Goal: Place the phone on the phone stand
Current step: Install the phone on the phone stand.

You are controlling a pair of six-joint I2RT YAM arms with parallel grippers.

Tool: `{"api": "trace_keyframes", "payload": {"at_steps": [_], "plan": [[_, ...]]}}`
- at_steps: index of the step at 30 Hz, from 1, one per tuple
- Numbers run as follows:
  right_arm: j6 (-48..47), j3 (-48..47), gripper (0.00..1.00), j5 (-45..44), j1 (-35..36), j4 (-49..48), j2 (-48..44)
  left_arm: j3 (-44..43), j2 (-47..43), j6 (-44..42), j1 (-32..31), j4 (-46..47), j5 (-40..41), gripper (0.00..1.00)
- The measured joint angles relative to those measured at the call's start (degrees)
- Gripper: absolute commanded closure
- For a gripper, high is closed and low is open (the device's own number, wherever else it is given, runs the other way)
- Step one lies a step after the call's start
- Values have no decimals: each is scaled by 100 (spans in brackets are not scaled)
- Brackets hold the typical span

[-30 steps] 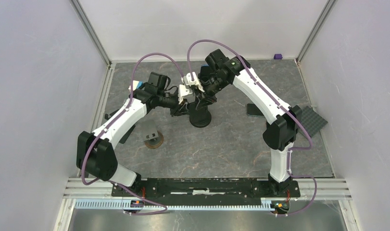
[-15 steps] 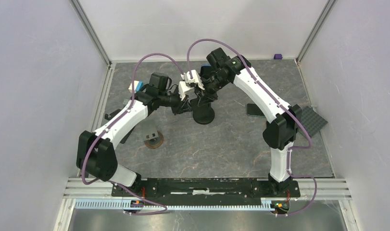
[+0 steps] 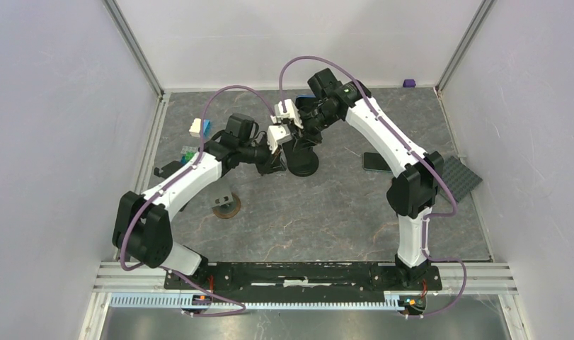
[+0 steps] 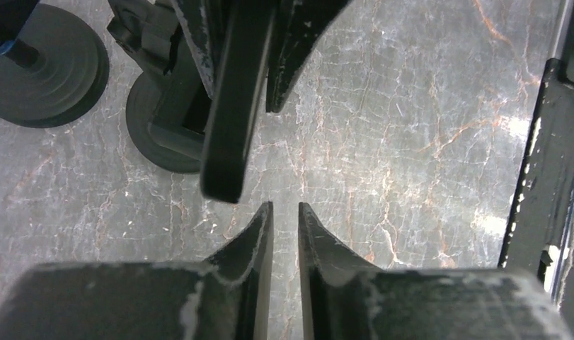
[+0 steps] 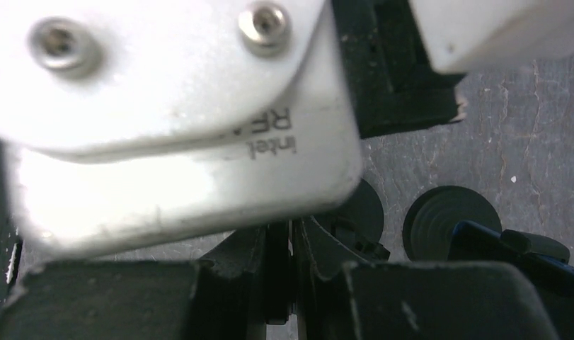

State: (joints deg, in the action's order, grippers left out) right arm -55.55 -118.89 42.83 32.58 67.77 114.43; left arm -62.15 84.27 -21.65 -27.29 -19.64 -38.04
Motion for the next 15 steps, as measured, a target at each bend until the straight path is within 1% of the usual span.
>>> {"api": "trace_keyframes", "payload": {"at_steps": [1,2,5,9,12,15], "plan": [[-28,7,100,46,0,7,0,-20,0,-133,2,-68,2,59],[-66,20,100,105,0,15,0,-68,0,-286,17,-181,-2,53],[-273,79,100,286,0,103,0,-319,13,-761,96,-549,-7,39],[-577,256,100,566,0,175,-92,-780,168,-1493,291,-1143,-17,30],[-697,511,100,619,-9,295,-210,-1088,304,-1998,446,-1335,-153,26],[-785,741,100,686,-9,339,-345,-1207,407,-2479,538,-1467,-264,22]]}}
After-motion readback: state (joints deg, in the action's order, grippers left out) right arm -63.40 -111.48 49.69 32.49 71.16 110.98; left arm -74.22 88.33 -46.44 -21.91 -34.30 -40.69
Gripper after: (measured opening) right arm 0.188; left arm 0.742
